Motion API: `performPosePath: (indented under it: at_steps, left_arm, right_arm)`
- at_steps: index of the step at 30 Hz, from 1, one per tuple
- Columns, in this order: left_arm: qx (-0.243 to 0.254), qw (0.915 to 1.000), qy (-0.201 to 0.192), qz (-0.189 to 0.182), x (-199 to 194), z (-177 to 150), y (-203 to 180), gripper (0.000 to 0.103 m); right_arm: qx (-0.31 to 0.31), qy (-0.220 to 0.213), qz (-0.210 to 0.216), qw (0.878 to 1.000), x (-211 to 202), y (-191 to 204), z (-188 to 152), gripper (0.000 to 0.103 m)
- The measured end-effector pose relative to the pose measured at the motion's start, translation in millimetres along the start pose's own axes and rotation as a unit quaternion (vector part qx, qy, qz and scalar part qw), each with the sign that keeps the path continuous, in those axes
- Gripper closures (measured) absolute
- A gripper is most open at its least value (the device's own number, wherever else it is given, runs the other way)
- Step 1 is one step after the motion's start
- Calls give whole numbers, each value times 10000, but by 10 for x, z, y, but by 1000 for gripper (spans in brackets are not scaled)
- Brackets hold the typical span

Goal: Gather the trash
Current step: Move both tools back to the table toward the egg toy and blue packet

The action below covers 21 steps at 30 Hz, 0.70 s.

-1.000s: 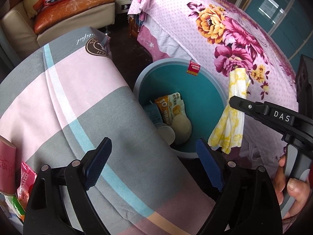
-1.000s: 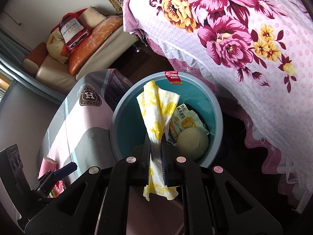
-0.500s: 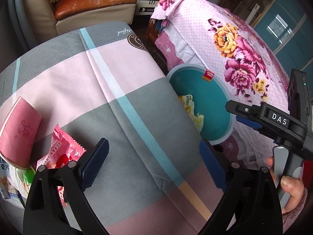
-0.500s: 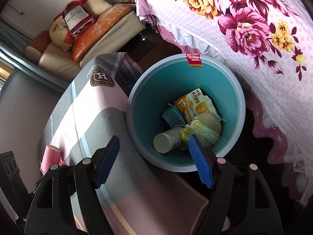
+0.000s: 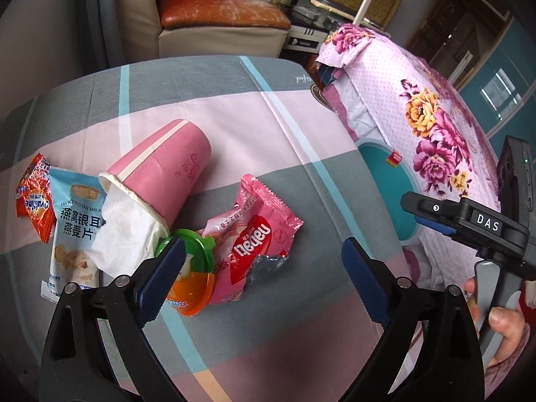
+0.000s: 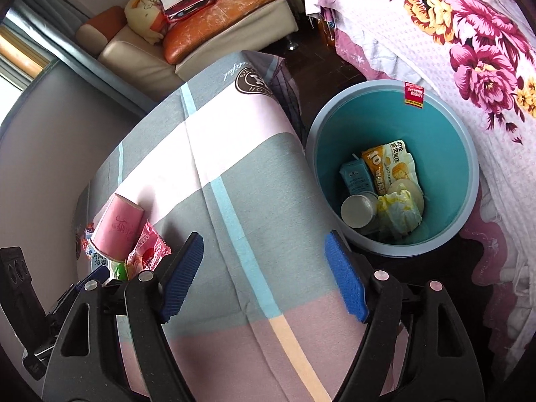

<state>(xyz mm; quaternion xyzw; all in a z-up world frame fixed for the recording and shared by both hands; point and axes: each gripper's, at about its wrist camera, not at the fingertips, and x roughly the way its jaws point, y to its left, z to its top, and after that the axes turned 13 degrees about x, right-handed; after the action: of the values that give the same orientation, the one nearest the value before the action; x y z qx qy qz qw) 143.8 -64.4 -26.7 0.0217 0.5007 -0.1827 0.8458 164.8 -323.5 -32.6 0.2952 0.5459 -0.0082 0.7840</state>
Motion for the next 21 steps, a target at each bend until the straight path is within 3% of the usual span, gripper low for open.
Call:
performPosePath:
  at_steps: [12, 21]
  left_arm:
    - [-1006, 9930, -187, 583, -373, -511, 1057, 9]
    - [-1344, 9880, -1, 755, -286, -745, 1478, 9]
  right_arm:
    - [-886, 373, 2, 9954, 200, 798, -445, 31]
    - [-1409, 556, -18, 9885, 356, 1277, -713, 31]
